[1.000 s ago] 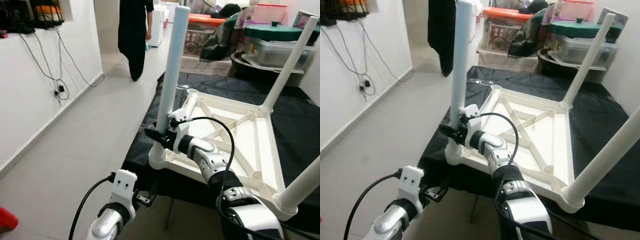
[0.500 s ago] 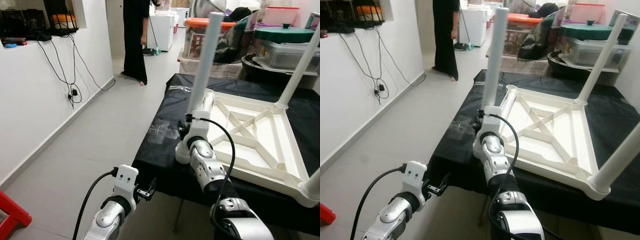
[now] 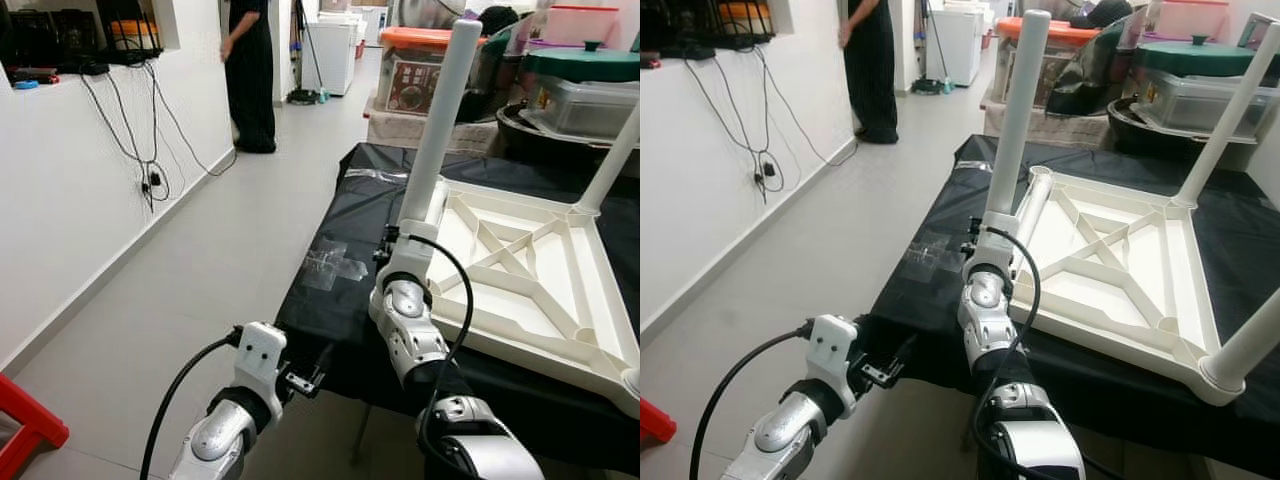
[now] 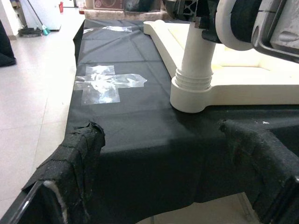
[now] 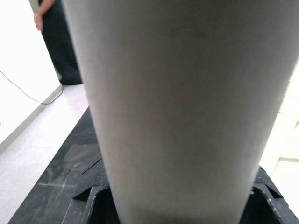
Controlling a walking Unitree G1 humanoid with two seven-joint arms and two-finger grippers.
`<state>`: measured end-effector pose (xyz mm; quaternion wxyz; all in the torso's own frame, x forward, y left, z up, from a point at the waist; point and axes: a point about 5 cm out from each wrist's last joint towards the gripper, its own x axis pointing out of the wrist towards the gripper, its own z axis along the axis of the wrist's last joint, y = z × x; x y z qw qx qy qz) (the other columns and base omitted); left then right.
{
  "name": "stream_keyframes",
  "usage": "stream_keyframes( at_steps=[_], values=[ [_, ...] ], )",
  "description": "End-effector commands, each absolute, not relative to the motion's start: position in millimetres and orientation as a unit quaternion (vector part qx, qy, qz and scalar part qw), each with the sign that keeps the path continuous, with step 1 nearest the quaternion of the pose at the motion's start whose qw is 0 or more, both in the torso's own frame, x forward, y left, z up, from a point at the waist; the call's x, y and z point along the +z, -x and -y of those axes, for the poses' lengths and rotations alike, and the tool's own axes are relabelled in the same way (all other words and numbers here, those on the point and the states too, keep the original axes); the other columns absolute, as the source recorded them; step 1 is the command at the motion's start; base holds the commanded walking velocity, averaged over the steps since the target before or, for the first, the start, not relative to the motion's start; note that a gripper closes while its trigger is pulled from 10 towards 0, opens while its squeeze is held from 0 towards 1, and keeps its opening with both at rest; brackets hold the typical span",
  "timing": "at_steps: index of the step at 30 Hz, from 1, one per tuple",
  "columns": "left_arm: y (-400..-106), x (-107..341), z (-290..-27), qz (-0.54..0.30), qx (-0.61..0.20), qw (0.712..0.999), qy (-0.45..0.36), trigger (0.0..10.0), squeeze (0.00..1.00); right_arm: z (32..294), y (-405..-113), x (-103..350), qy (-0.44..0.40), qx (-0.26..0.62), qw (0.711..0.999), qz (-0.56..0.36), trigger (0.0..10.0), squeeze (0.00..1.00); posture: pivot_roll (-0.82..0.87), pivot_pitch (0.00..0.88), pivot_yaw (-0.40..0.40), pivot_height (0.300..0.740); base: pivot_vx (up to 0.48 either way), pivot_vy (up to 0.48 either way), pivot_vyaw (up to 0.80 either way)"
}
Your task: Building children table
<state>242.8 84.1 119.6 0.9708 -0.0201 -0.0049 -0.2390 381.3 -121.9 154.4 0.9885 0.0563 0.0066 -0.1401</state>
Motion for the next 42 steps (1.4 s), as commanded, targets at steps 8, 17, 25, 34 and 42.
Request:
stream_keyframes(
  at_steps=[8, 17, 25, 34, 42],
  values=[
    [-244.0, 115.9, -69.1, -0.002, -0.27, 0.962, 0.029, 10.0, 0.0, 130.3, -383.0, 149.5, -0.076, 0.01, 0.997, 0.004, 10.0, 0.0, 0.01, 0.0, -0.04, 0.74, 0.0, 0.0, 0.0],
    [-245.4, 116.2, -63.5, -0.001, -0.281, 0.96, 0.024, 10.0, 0.0, 126.9, -385.8, 168.3, -0.04, 0.318, 0.947, -0.021, 10.0, 0.0, 0.03, 0.0, -0.066, 0.74, 0.0, 0.0, 0.0],
    [-244.4, 118.0, -64.1, -0.003, -0.282, 0.959, 0.024, 10.0, 0.0, 119.1, -381.3, 172.5, -0.016, 0.442, 0.896, -0.037, 10.0, 0.0, 0.06, 0.0, -0.079, 0.74, 0.0, 0.0, 0.0],
    [-243.7, 118.0, -62.5, -0.003, -0.284, 0.959, 0.021, 10.0, 0.0, 105.1, -380.4, 186.6, -0.011, 0.552, 0.832, -0.052, 10.0, 0.0, 0.08, 0.0, -0.091, 0.74, 0.0, 0.0, 0.0],
    [-243.0, 118.0, -63.3, -0.003, -0.284, 0.959, 0.02, 10.0, 0.0, 94.6, -379.0, 188.6, -0.016, 0.575, 0.817, -0.052, 0.0, 0.0, 0.09, 0.0, -0.091, 0.74, 0.0, 0.0, 0.0]
  ],
)
